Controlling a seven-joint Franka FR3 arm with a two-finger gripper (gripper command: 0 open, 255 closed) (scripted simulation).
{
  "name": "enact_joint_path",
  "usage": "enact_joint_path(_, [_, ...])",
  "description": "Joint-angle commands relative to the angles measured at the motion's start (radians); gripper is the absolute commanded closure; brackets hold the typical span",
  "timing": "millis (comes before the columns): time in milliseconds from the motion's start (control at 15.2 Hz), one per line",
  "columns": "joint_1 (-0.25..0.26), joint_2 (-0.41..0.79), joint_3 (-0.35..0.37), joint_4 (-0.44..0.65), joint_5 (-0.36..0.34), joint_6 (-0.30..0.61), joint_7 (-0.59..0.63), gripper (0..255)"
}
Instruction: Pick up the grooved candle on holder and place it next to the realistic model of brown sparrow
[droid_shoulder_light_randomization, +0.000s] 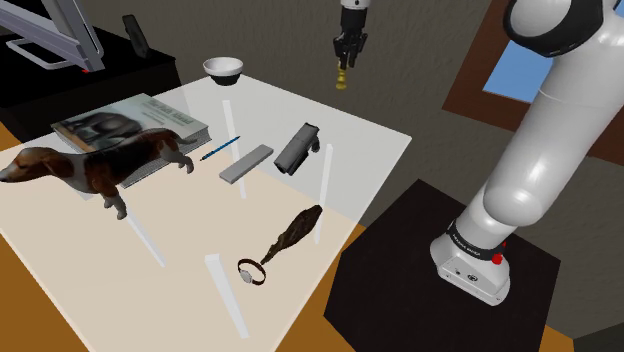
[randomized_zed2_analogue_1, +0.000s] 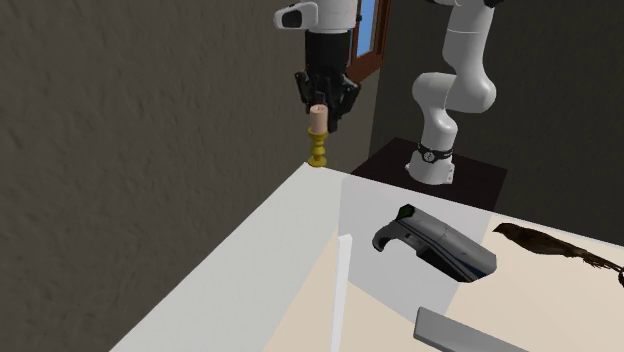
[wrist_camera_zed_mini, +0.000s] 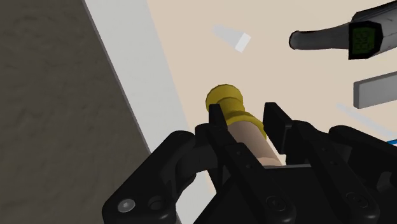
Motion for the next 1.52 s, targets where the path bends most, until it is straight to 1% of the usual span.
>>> enact_joint_path(0, [0.026, -0.038, 0.018, -0.052, -0.008, 0.013, 0.045, 255])
enact_joint_path(330, [0.088, -0.086, 0.072, -0.109, -0.016, 0.021, 0.162, 255])
enact_joint_path(726, [0.161, -0.11, 0.139, -0.137, -0.017, 0.021, 0.302, 255])
enact_joint_path(1122, [0.232, -0.098, 0.207, -0.121, -0.015, 0.014, 0.442, 255])
enact_joint_path(1452, [0.292, -0.061, 0.263, -0.074, -0.018, 0.001, 0.557, 255])
